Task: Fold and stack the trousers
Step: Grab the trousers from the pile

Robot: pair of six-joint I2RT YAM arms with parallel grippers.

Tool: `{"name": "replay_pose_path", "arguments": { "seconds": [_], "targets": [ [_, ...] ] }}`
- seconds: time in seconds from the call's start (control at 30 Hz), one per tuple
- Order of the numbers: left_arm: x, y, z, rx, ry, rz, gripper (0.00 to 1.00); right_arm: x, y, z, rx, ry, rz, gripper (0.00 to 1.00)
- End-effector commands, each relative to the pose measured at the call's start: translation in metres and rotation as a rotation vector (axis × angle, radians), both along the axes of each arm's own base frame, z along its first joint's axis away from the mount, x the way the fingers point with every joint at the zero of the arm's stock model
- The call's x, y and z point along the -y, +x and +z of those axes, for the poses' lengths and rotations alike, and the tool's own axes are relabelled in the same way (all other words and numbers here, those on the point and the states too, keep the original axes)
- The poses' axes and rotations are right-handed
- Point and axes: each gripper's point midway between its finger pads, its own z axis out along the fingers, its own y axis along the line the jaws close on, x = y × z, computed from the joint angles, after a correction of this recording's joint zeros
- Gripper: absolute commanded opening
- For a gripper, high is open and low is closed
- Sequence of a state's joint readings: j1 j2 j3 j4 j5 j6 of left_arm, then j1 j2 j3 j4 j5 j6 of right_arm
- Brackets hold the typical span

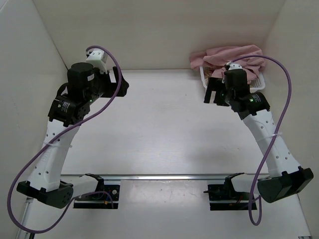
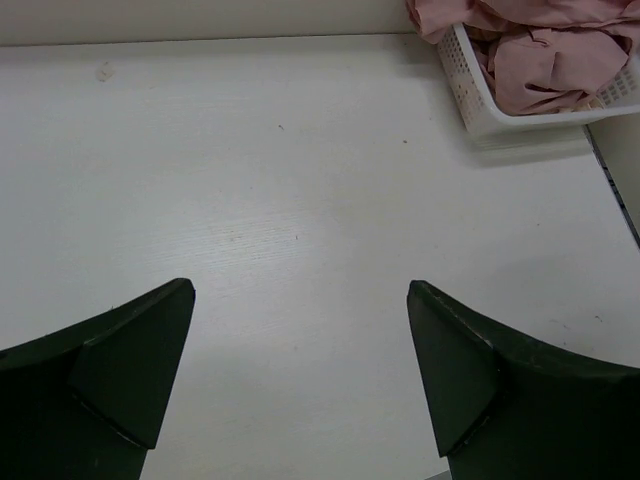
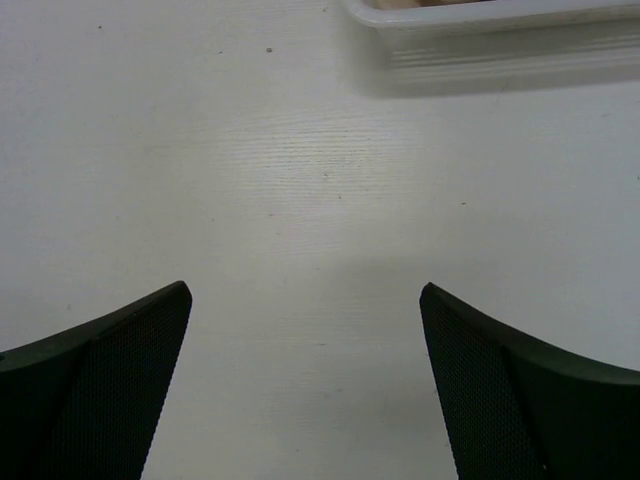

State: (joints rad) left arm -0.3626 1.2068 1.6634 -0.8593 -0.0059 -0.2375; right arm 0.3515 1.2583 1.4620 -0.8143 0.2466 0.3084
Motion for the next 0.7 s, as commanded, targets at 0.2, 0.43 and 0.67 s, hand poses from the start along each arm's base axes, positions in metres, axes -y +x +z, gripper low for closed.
{"name": "replay_pose_path", "arguments": {
  "seconds": [0.2,0.43,0.67],
  "targets": [
    [-0.008,-0.004,0.010,0.032,-0.024,0.039,1.00,0.029,-0.003,0.011,0.058,-0.045,-0.153,1.00],
    [0.003,0.007,-0.014,-0.037,-0.010,0.008,1.00,0.094,0.042,0.006,0.012,-0.026,-0.415,1.00],
    [0.013,0.023,-0.042,-0.124,-0.004,-0.002,1.00,0.119,0.133,-0.013,-0.100,0.107,-0.424,1.00]
  ]
}}
